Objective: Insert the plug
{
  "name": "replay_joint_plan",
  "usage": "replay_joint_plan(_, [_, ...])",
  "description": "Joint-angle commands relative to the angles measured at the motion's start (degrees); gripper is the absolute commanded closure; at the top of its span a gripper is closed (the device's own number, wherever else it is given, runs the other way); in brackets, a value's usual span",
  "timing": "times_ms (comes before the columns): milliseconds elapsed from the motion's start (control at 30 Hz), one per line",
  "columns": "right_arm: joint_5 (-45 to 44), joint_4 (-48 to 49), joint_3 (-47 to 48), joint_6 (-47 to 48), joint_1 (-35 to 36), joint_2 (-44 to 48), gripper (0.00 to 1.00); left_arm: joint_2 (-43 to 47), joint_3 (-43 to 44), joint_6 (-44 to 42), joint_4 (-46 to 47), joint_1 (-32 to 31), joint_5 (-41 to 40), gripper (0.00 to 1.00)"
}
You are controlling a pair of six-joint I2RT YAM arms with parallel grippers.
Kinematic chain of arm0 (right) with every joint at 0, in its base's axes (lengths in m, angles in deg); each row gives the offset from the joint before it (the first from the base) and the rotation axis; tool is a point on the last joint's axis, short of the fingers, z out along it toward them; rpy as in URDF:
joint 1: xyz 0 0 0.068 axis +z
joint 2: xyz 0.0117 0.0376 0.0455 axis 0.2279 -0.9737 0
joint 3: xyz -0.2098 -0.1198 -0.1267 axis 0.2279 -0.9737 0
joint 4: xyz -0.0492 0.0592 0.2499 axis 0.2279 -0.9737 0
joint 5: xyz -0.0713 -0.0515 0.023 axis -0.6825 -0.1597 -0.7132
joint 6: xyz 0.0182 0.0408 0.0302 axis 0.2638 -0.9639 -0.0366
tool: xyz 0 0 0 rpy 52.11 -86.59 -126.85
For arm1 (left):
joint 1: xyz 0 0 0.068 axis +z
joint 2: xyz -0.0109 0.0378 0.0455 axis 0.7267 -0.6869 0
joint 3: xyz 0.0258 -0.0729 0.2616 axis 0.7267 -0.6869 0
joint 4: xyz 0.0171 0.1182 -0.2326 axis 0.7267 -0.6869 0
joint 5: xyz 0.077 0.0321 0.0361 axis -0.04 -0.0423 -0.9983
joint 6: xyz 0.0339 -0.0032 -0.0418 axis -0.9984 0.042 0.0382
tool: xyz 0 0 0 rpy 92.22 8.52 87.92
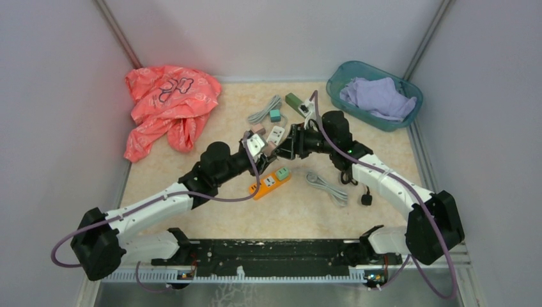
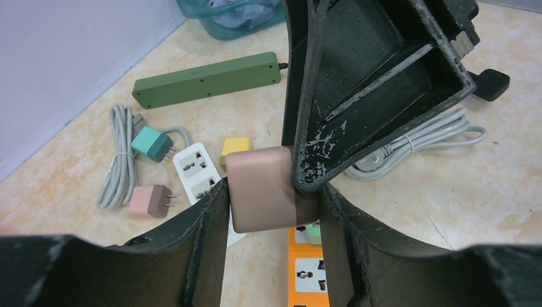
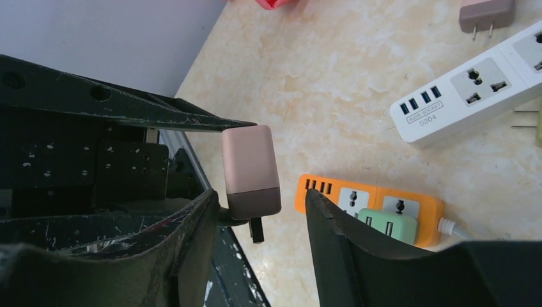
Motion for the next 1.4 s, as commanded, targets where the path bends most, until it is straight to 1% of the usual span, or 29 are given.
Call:
replay_joint_plan(0, [4.94, 6.25, 2.07, -2.09, -1.12, -0.35, 0.51, 2.25, -1.04, -0.71, 3.87, -0.46, 1.92, 0.57])
replay_joint_plan(333, [10.36, 10.86, 0.84, -3.12, -1.32, -0.78, 0.85, 3.56, -2.56, 0.21, 5.92, -0.46, 3.29, 0.57])
replay_joint_plan(433, [11.27, 12.14, -0.19, -2.56, -1.39, -0.37, 0.95, 3.49, -2.82, 0.78, 6.47, -0.5, 3.33, 0.5])
replay_joint_plan(500, [11.9, 13.16, -0.99, -1.96, -1.54, -0.03, 1.0, 3.45, -3.04, 1.37, 6.67, -0.5, 2.97, 0.43])
replay_joint_plan(633, [13.1, 14.43, -2.39, -0.19, -2.64, 0.66, 1.0, 4.46, -2.9, 2.37, 4.8, -0.3, 3.53, 0.32])
replay_joint_plan(733, [13.98, 14.01, -2.85, 2.01, -3.67, 1.17, 1.0, 5.19, -2.0, 3.21, 1.75, 0.41, 4.93, 0.27])
replay_joint_plan(833, [14.87, 14.6, -3.59, 3.68, -4.66, 1.76, 1.0, 5.99, -0.84, 5.02, -1.33, 2.4, 7.97, 0.26])
replay_joint_plan(967, [16.35, 16.18, -4.5, 5.64, -5.01, 2.04, 1.0, 7.03, 2.04, 8.42, -6.17, 5.52, 15.37, 0.24])
replay_joint_plan(1067, [18.46, 20.71, -5.78, 4.02, -5.01, 1.65, 1.0, 7.6, 3.74, 10.72, -9.21, 8.22, 20.5, 0.24])
replay_joint_plan(1200, [21.24, 26.03, -7.0, 2.42, -5.02, 1.25, 1.0, 9.87, 4.82, 14.42, -10.77, 13.06, 26.04, 0.24])
replay_joint_plan(1300, [22.51, 30.4, -8.41, 1.75, -5.01, 1.55, 1.0, 9.41, 7.01, 15.99, -14.41, 16.3, 30.79, 0.23])
replay_joint_plan(1367, [23.44, 33.09, -9.2, 1.11, -5.02, 1.44, 1.0, 8.14, 8.92, 16.18, -17.34, 16.9, 33.36, 0.24])
